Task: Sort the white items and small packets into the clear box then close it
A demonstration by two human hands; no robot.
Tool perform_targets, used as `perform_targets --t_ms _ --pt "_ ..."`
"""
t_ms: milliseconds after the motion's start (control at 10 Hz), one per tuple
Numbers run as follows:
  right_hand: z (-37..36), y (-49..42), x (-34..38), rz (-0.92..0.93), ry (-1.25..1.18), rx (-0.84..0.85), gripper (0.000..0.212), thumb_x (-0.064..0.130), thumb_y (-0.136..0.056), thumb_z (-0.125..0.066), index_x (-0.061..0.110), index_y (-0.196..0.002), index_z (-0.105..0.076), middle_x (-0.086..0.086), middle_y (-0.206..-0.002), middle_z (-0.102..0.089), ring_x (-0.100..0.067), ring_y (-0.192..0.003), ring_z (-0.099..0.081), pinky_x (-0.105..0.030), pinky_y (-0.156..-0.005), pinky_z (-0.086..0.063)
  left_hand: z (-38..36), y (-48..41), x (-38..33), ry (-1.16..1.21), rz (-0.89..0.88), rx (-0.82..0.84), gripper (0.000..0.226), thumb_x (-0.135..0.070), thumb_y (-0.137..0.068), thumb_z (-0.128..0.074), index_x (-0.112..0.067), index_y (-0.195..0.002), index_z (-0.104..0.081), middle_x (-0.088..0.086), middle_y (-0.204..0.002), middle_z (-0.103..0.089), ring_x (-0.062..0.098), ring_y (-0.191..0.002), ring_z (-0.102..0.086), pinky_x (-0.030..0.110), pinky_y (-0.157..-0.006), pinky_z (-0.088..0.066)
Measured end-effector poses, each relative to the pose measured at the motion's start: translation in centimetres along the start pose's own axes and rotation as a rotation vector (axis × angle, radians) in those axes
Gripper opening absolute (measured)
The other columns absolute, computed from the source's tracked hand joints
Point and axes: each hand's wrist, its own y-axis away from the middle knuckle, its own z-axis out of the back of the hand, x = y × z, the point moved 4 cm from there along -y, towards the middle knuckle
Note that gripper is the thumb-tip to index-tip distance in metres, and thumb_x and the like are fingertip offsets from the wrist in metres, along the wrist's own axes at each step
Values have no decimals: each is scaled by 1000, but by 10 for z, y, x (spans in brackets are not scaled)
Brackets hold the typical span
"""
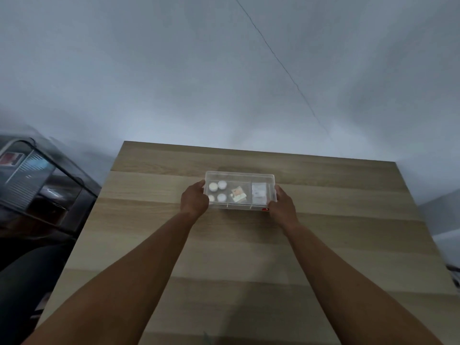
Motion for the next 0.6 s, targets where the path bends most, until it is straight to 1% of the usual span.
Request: perform_targets --t_ms 200,300,400,500,600 --pt "1 -5 0 -12 25 7 64 -1 -88 -50 11 -148 -31 -11 -153 -40 -28 -138 -41 -38 -115 -34 -1 -1 0 -36 -32 -5 59 2 -85 -49 -17 -140 -54 11 -135 -64 30 -124 -58 40 -105 -46" --pt "-1 -3 3 -24 21 12 65 -2 -87 -49 10 -148 -32 -12 -153 -39 -28 -138 -40 -36 -115 -33 -1 -2 0 -22 -18 7 59 2 -86 -49 -15 -143 -51 12 -137 -62 30 -127 -56 40 -108 -45" --pt "-2 -4 0 -30 5 13 66 -2 -85 -49 10 -148 -33 -11 -153 -40 -27 -138 -41 -39 -116 -33 -3 -3 3 16 -22 23 61 3 -86 -47 -15 -144 -50 13 -135 -63 31 -125 -57 37 -104 -46" --pt "0 0 3 -12 -9 26 58 1 -83 -51 12 -140 -45 -13 -142 -53 -30 -128 -51 -43 -108 -43 -4 1 2 54 -36 30 58 3 -87 -44 -15 -142 -50 13 -132 -63 32 -123 -58 36 -97 -46" --pt "2 6 -1 -39 -117 -44 54 12 -88 -55 12 -140 -42 -14 -140 -54 -29 -126 -53 -43 -106 -44 -5 6 6 136 -8 -38 57 -3 -92 -45 -16 -147 -41 15 -141 -55 32 -129 -53 36 -101 -42"
